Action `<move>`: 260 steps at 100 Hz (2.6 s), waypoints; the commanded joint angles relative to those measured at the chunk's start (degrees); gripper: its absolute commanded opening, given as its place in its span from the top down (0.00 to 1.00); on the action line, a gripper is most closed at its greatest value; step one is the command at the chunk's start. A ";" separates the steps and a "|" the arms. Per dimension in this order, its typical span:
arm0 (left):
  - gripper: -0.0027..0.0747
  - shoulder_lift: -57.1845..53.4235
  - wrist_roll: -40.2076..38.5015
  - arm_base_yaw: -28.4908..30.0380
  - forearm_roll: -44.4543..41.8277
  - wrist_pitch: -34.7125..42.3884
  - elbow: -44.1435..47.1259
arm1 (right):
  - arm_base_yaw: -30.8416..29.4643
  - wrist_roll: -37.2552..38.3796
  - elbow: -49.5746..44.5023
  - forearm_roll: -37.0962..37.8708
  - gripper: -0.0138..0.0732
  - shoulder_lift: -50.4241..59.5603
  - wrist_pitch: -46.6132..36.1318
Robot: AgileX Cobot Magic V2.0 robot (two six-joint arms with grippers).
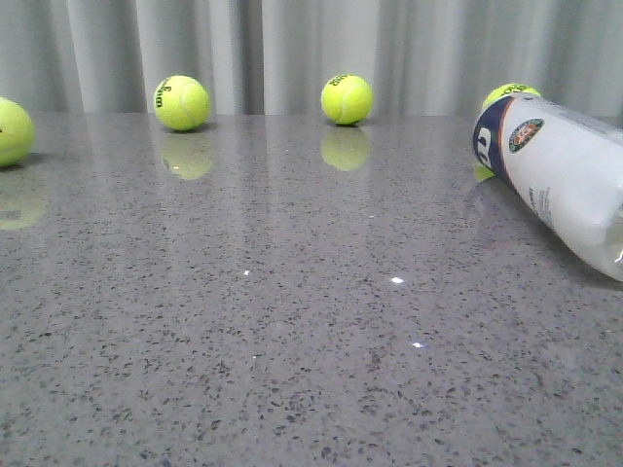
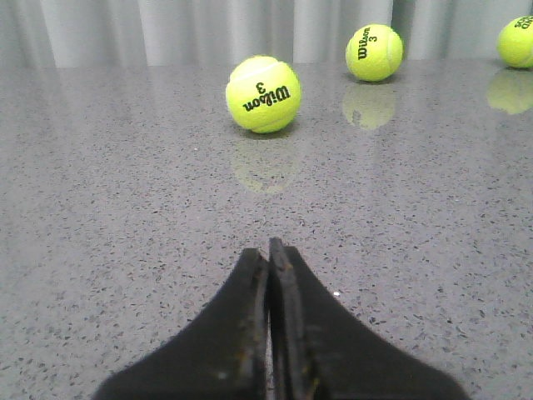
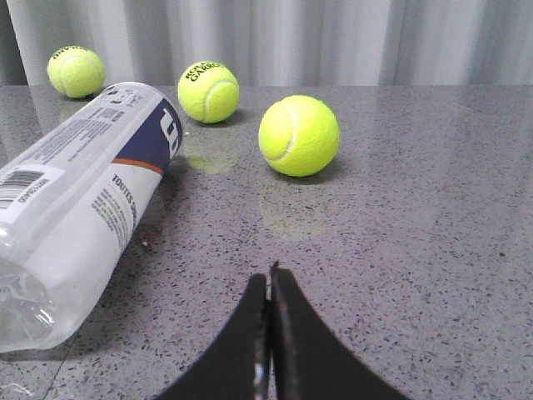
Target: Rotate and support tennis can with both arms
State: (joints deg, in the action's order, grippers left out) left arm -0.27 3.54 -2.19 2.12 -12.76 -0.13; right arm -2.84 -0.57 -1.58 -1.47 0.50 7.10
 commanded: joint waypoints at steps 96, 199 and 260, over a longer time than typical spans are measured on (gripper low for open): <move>0.99 -2.20 -0.07 0.07 0.60 4.47 2.69 | -0.25 -0.19 16.50 0.63 0.92 -7.24 13.02; 0.99 -2.20 -0.07 0.07 0.60 4.47 2.69 | -0.21 -0.14 49.64 -3.58 0.11 -44.87 42.17; 0.99 -2.20 -0.07 0.07 0.60 4.47 2.69 | 8.59 8.75 69.86 -11.57 0.11 -71.42 50.34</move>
State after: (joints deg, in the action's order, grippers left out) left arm -0.27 3.54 -2.19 2.12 -12.76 -0.13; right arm 5.07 6.99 65.80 -11.29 -69.22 59.44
